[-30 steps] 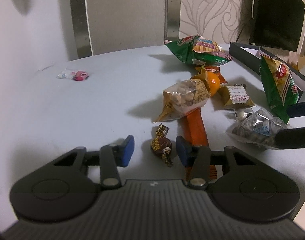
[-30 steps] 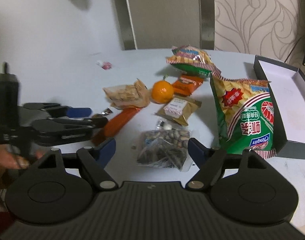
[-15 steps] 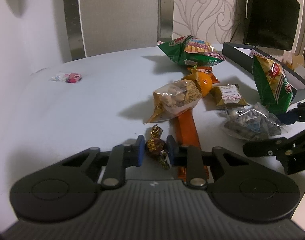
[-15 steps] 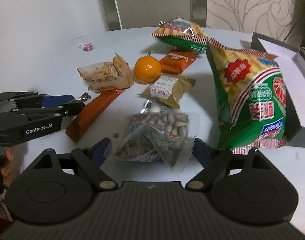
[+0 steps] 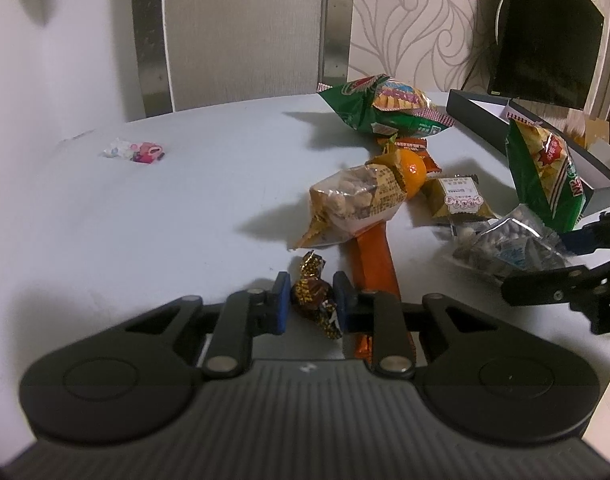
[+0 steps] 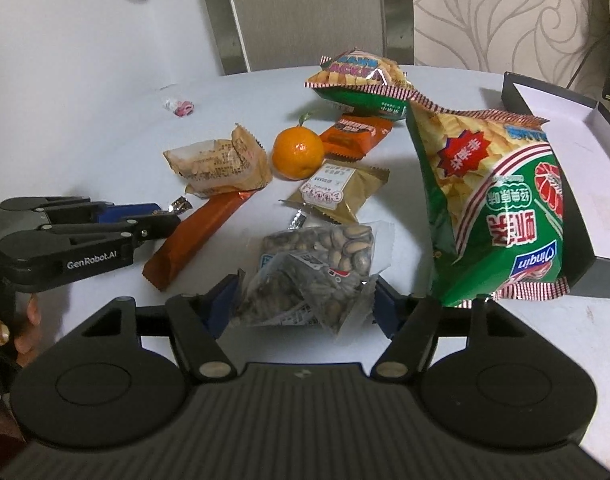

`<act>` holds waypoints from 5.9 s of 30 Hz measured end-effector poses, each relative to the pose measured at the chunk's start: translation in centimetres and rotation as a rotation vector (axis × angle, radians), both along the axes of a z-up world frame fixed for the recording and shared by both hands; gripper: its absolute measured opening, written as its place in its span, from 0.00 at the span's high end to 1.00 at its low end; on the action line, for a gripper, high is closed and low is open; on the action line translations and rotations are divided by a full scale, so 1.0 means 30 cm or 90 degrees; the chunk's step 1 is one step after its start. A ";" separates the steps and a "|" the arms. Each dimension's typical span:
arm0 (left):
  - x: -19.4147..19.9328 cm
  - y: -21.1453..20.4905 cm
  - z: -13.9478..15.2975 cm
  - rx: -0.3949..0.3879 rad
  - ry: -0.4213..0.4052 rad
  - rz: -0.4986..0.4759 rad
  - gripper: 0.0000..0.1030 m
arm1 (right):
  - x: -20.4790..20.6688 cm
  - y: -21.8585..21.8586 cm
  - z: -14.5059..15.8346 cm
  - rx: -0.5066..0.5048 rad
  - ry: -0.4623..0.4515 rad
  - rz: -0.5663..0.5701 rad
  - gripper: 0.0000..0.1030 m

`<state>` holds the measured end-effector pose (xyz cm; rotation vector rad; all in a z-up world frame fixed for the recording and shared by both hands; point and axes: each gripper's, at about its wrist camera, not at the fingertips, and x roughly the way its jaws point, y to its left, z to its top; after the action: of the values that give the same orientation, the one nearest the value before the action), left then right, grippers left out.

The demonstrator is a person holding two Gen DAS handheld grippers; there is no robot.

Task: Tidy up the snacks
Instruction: 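Grasp the gold chocolate with the left gripper while the right gripper grasps the clear seed bag, then carry both items to the black box while the left gripper releases the chocolate inside, then lower the seed bag into the box and open the right gripper, then move both grippers back toward the remaining snacks on the table, then grasp the green shrimp chip bag with the right gripper while the left gripper grasps the clear pastry bag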

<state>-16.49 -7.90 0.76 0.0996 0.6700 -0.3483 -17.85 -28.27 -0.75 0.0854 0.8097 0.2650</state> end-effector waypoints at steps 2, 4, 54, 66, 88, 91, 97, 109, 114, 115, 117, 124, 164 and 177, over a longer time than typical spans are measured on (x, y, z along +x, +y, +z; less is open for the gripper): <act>0.000 0.005 0.006 -0.001 -0.003 0.004 0.75 | -0.007 -0.002 0.011 0.001 -0.006 0.000 0.29; 0.001 0.012 0.016 -0.004 -0.006 0.010 0.75 | -0.014 -0.004 0.025 0.004 -0.011 0.000 0.29; 0.343 -0.965 0.220 -0.031 -0.073 -0.209 0.75 | 0.154 -0.762 0.135 -0.013 -0.094 -0.261 0.29; 0.374 -1.090 0.153 -0.007 -0.038 -0.229 0.73 | 0.219 -0.878 0.023 -0.025 -0.044 -0.289 0.28; 0.237 -0.949 0.249 -0.059 -0.124 -0.208 0.27 | 0.122 -0.836 0.080 -0.033 -0.075 -0.304 0.18; 0.198 -0.916 0.266 -0.065 -0.133 -0.212 0.27 | 0.076 -0.796 0.117 -0.028 -0.094 -0.298 0.18; 0.108 -0.828 0.289 -0.074 -0.150 -0.216 0.27 | 0.003 -0.699 0.183 -0.028 -0.118 -0.272 0.17; -0.027 -0.519 0.262 -0.071 -0.147 -0.161 0.27 | -0.112 -0.478 0.208 -0.015 -0.122 -0.195 0.17; -0.060 -0.384 0.210 -0.034 -0.142 -0.131 0.27 | -0.128 -0.395 0.195 -0.022 -0.117 -0.161 0.17; -0.064 -0.363 0.199 -0.030 -0.137 -0.126 0.27 | -0.129 -0.383 0.193 -0.022 -0.116 -0.156 0.17; -0.065 -0.324 0.178 -0.022 -0.128 -0.113 0.27 | -0.128 -0.360 0.190 -0.022 -0.115 -0.145 0.17; -0.062 -0.205 0.130 -0.016 -0.119 -0.047 0.27 | -0.089 -0.323 0.179 -0.026 -0.109 -0.129 0.15; 0.105 -0.134 0.029 -0.020 -0.048 -0.059 0.28 | 0.172 -0.298 0.036 -0.058 -0.027 -0.107 0.34; 0.146 -0.132 -0.004 -0.022 -0.032 -0.050 0.38 | 0.093 -0.285 0.067 -0.037 -0.042 -0.113 0.36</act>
<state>-12.12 -11.86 0.63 0.1020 0.6109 -0.4311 -15.05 -36.83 1.25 0.0930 0.7382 0.0765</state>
